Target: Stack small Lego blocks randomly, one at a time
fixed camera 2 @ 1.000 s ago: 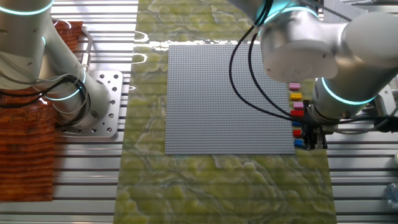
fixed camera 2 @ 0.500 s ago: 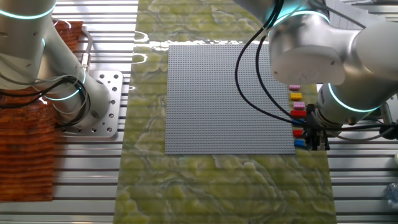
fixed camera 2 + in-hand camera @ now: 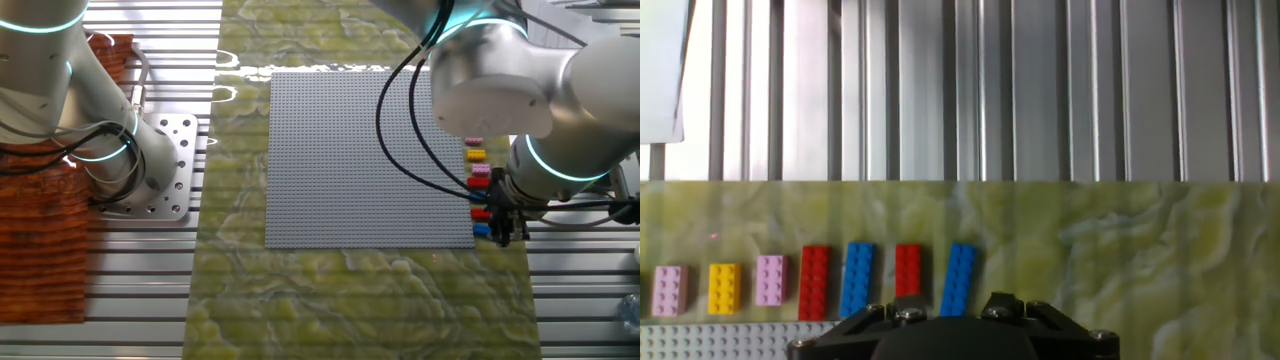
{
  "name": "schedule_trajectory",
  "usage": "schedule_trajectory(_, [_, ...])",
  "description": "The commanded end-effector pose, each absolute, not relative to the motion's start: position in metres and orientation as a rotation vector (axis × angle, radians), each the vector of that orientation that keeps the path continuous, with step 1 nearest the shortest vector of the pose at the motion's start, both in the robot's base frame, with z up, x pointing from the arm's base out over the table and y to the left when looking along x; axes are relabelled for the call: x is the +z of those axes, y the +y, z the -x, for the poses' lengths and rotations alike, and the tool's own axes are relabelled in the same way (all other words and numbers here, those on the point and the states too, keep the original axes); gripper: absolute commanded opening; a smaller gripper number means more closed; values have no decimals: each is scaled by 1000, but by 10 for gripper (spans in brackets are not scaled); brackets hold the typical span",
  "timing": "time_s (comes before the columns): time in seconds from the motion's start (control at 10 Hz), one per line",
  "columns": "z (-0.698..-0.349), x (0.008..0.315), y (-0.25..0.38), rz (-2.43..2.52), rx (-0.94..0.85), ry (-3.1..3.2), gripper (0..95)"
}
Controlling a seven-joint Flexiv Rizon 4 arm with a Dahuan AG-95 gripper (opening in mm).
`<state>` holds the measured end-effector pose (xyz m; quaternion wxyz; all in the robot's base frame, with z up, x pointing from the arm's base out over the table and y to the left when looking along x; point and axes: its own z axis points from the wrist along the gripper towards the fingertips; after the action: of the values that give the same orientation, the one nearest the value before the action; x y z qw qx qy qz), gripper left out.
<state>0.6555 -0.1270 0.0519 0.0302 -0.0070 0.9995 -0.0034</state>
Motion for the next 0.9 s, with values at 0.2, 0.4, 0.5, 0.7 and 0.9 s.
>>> schedule_trajectory(0.2, [-655,51,-126,56,13,3105,380])
schedule_trajectory(0.4, [-657,48,-127,44,12,3119,380])
schedule_trajectory(0.5, [-660,37,-129,28,10,3110,380])
schedule_trajectory(0.7, [-660,34,-129,5,-1,3111,380])
schedule_trajectory(0.9, [-661,29,-130,-26,-2,3104,190])
